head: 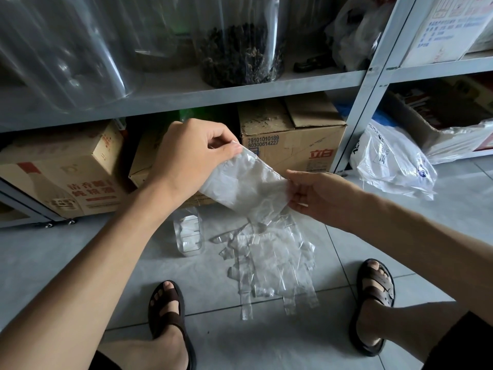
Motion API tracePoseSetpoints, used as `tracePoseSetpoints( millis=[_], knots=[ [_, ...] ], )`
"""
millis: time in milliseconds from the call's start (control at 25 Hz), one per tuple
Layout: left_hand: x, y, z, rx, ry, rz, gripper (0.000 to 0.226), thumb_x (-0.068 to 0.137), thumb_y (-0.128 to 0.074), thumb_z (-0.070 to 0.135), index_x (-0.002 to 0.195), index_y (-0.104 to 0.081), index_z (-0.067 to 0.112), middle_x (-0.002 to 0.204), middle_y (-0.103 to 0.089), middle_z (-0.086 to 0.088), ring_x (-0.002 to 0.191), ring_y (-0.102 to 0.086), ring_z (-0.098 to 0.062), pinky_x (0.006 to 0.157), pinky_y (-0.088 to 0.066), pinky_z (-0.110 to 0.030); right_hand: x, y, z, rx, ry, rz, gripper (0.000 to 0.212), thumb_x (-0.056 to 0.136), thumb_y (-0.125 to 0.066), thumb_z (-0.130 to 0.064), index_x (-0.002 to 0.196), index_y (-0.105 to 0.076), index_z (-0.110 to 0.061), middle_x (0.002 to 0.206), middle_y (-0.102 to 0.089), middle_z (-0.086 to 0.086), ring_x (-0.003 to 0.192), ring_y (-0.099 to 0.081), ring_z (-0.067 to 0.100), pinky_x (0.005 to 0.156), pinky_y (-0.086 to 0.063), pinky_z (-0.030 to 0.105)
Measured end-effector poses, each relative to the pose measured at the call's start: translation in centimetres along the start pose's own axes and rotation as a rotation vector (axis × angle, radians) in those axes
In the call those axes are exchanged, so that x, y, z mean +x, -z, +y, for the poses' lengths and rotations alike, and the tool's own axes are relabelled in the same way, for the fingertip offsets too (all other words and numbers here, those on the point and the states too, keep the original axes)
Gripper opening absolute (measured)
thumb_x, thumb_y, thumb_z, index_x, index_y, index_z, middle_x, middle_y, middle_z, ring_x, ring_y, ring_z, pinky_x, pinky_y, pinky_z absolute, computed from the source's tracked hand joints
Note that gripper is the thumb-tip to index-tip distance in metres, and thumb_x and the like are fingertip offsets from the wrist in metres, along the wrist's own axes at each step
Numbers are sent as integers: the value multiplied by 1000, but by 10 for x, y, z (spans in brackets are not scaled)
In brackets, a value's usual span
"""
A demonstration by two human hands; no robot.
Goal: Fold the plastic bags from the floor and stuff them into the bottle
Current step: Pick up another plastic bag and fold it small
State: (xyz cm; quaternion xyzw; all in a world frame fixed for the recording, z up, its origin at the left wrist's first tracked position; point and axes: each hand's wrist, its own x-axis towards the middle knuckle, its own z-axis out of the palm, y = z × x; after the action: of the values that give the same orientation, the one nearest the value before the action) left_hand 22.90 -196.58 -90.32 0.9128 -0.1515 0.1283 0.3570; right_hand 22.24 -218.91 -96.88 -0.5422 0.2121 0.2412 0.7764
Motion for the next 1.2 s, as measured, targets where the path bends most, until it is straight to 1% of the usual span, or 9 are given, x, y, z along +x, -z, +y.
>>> tracePoseSetpoints(
  millis=[120, 240, 360, 440, 560, 800, 960, 1080, 1200],
  knots=[
    [0, 3, -1, -14, 9, 18, 9, 88, -74, 27, 83, -79, 22, 75, -73, 14, 74, -69, -2, 73, -56, -30, 3, 0, 4, 51, -34, 4, 11, 95, -61, -12, 84, -59, -14, 61, -58, 0, 65, -54, 14, 74, -45, 27],
    [1, 4, -2, -5, 17, 14, 9, 88, -74, 27, 82, -79, 22, 75, -73, 14, 75, -68, -2, 74, -55, -29, 3, 1, 10, -31, -18, 18, 6, 94, -64, -15, 93, -62, -10, 72, -59, 4, 67, -55, 15, 73, -47, 28],
    [0, 2, -1, 11, 13, -21, 8, 88, -74, 27, 83, -79, 22, 77, -73, 12, 77, -68, -5, 77, -55, -36, 1, 1, 10, -427, 305, 126, 17, 99, -59, -25, 106, -65, -10, 86, -66, 1, 71, -63, 9, 72, -52, 23],
    [-1, 0, -1, 18, 10, -66, 7, 87, -74, 28, 82, -78, 25, 76, -73, 12, 77, -68, -8, 77, -55, -39, -3, -3, 7, -648, 605, 124, 19, 97, -61, -33, 107, -70, -19, 98, -70, -4, 90, -68, 11, 84, -56, 30],
    [-4, -4, 2, 34, -24, -115, 8, 86, -74, 30, 80, -78, 26, 74, -73, 11, 75, -68, -11, 74, -54, -40, -10, -16, 8, -775, 774, 54, 18, 88, -73, -35, 103, -73, -25, 100, -69, -10, 95, -67, 10, 89, -56, 37],
    [-7, -9, 11, -10, -42, -170, 15, 88, -72, 40, 87, -78, 26, 76, -74, 11, 77, -69, -8, 71, -50, -32, -15, -26, 7, -699, 739, 1, 6, 88, -74, -19, 91, -77, -14, 85, -76, 2, 83, -71, 13, 87, -57, 43],
    [-3, -4, 4, -345, 218, -236, 24, 87, -70, 39, 93, -74, 15, 83, -77, 1, 80, -72, -20, 79, -52, -34, -22, -23, -6, -389, 561, -22, 14, 92, -69, -17, 81, -71, -9, 73, -69, 7, 66, -63, 13, 63, -55, 28],
    [-4, -4, 1, -586, 401, -235, 17, 91, -68, 26, 96, -73, 11, 88, -77, -4, 76, -73, -20, 76, -57, -34, -23, -20, -11, -202, 439, -25, 16, 93, -67, -19, 79, -67, -12, 74, -64, 5, 64, -60, 16, 59, -54, 26],
    [-5, -8, 1, -638, 463, -222, 10, 95, -64, 15, 94, -71, 9, 81, -77, -5, 70, -74, -19, 67, -59, -31, -23, -20, -11, -170, 382, -41, 13, 93, -67, -20, 86, -67, -10, 76, -66, 5, 65, -63, 15, 57, -55, 26]
  ],
)
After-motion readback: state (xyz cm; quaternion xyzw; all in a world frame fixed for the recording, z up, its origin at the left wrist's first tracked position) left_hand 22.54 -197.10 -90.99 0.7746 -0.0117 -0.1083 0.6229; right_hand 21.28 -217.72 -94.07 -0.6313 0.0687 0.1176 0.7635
